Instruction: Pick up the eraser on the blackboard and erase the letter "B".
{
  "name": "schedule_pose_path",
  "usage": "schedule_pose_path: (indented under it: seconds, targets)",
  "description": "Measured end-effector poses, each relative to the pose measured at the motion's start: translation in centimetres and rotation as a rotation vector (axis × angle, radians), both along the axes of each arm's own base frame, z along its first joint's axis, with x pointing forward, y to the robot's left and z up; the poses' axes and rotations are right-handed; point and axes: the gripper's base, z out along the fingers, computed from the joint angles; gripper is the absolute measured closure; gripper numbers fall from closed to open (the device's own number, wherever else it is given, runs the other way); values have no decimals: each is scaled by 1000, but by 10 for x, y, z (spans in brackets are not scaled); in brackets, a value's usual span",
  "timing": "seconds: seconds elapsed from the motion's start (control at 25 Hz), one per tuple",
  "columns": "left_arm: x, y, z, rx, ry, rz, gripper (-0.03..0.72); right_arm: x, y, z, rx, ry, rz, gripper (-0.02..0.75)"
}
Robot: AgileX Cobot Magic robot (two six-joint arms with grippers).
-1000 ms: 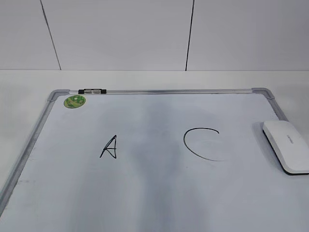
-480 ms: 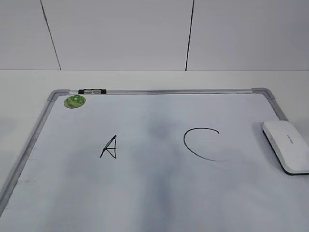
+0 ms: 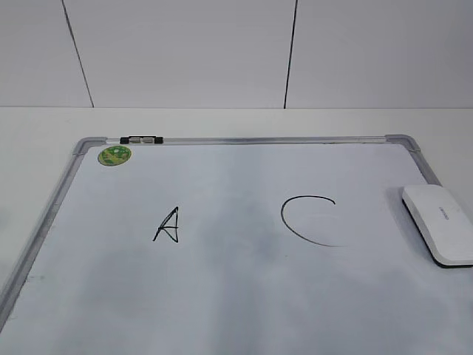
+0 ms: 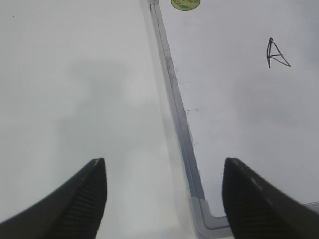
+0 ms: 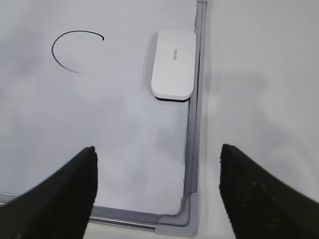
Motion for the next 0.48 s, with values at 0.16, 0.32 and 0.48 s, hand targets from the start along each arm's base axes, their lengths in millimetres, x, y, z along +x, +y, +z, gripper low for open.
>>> schedule_pose_path:
  seconds: [0.16, 0.32, 0.48]
  targets:
    - [-8, 0, 0, -3, -30, 0, 150, -12, -1, 0, 0, -68, -2, 143]
    - [-12, 1, -2, -10, -46, 5, 150, -18, -1, 0, 2, -106, -2, 143]
    - [-13, 1, -16, -32, -23, 24, 158, -18, -2, -6, 0, -96, -4, 143]
